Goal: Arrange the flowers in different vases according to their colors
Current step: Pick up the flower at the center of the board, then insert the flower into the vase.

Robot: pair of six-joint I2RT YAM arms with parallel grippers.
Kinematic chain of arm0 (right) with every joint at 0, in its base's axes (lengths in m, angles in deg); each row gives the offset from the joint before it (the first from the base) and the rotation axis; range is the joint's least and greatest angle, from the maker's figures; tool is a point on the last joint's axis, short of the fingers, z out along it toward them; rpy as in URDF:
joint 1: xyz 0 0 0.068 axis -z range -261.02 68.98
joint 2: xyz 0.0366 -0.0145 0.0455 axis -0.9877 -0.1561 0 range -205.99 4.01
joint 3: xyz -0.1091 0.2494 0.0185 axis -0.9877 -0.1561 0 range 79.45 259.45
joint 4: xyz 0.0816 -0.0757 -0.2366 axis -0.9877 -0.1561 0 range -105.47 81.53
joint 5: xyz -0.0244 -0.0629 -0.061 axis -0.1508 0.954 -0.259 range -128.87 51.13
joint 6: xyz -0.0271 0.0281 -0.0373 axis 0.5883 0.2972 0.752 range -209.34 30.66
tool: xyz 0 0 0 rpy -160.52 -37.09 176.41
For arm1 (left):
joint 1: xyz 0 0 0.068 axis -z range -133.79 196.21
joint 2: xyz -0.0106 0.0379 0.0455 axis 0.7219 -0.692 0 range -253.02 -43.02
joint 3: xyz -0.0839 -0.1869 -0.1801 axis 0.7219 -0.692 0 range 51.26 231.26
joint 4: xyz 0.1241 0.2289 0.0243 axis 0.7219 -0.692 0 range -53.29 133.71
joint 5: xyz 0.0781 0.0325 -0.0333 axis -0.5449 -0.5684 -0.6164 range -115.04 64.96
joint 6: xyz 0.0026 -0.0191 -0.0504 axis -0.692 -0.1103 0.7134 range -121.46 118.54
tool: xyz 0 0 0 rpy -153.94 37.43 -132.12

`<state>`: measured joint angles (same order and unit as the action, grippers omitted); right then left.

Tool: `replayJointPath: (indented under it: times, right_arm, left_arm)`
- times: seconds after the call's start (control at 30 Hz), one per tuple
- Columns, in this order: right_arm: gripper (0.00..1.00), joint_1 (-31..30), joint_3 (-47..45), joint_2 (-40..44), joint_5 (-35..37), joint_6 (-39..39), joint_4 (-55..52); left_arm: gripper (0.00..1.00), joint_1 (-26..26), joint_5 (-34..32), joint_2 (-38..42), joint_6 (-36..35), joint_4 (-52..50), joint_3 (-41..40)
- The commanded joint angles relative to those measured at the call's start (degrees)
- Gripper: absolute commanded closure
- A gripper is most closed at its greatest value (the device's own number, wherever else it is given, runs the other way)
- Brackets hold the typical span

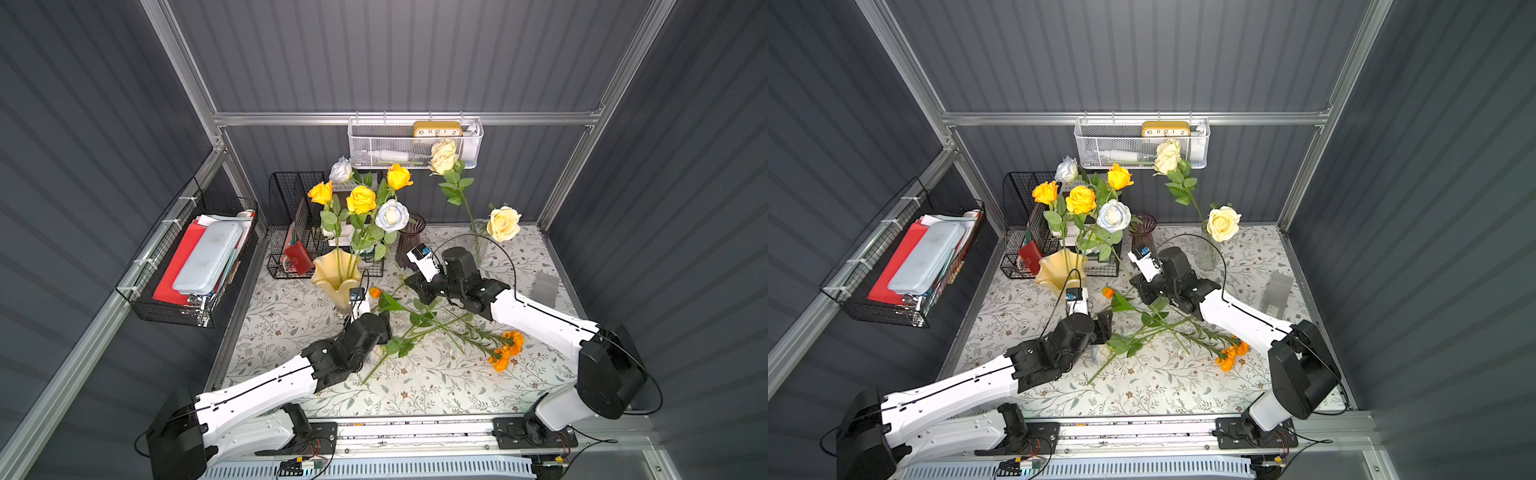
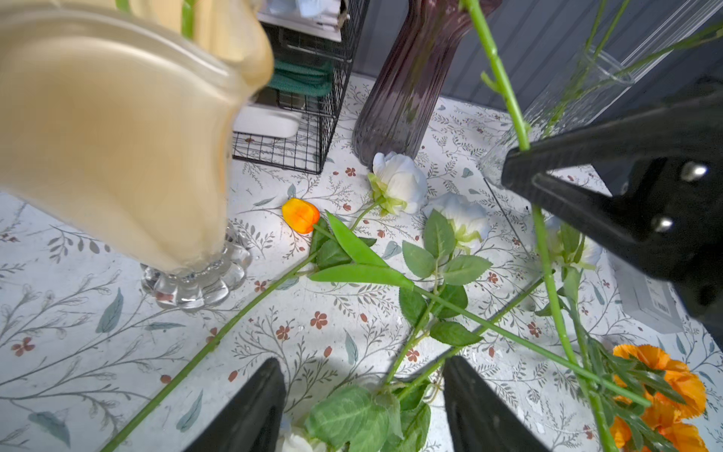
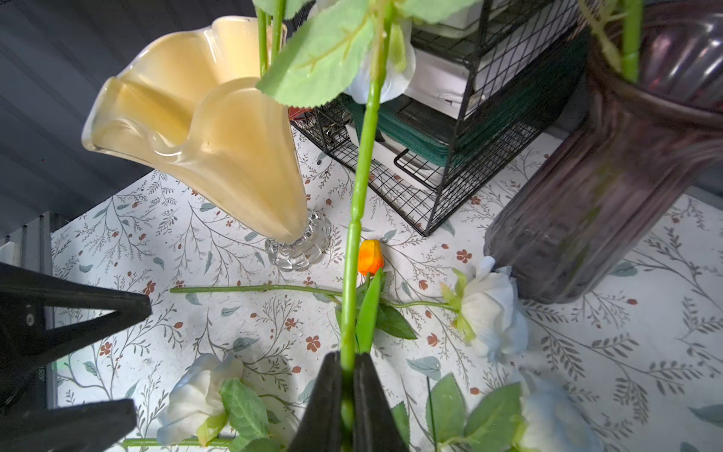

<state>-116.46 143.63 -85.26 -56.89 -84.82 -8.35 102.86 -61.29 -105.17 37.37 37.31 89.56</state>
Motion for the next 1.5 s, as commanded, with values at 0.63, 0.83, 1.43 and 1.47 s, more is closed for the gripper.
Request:
replayJointPath:
  times: [0.63, 0.83, 1.43, 1.47]
  right_arm:
    - [0.98, 0.1, 11.8, -5.3, -5.1, 1.0, -7.3]
    - [0.99, 0.0, -1.3, 4.2, -5.1, -1.0, -7.9]
    - [1.0, -9.8, -8.1, 48.9, -5.5, -11.3, -36.2]
    - [1.0, -9.9, -6.2, 49.8, -6.1, -11.3, -37.5]
  left_arm:
    - [0.32, -0.2, 2.9, -2.4, 1.3, 4.7, -1.4]
    - [0.32, -0.2, 3.3, -2.9, 0.5, 5.5, -1.5]
    - [0.32, -0.3, 2.6, 1.8, -0.9, 3.6, -1.2]
    - [0.32, -0.3, 2.6, 1.9, -1.0, 3.4, -1.0]
